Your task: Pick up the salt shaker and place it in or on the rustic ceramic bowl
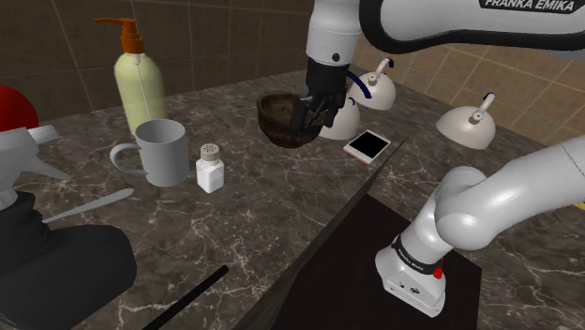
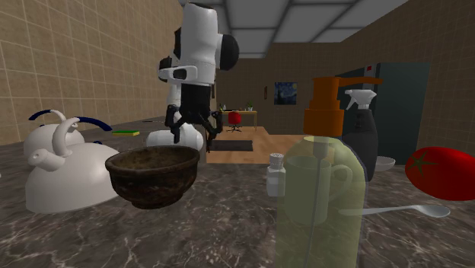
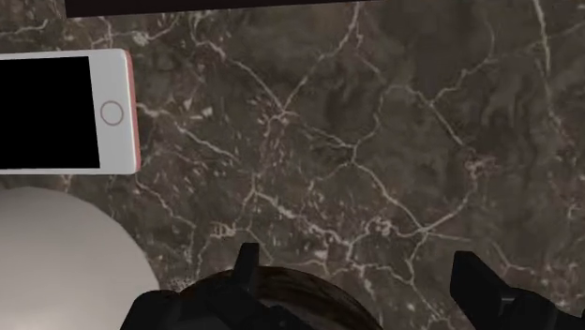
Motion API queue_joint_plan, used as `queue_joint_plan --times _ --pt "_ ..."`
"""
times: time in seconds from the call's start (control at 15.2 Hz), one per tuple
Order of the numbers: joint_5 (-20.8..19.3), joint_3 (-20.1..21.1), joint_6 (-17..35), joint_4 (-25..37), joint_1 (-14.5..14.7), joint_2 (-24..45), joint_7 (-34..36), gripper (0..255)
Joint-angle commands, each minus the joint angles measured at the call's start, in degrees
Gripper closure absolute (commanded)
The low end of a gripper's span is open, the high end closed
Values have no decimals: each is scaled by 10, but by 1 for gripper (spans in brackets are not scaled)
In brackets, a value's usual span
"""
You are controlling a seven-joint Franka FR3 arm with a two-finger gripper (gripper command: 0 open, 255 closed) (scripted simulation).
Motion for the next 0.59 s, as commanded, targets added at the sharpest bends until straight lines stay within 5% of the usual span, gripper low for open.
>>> queue_joint_plan --times 0.0,0.53 --pt "1 21 11 20 4 23 23 0" --pt "-39 113 46 137 15 153 131 0"
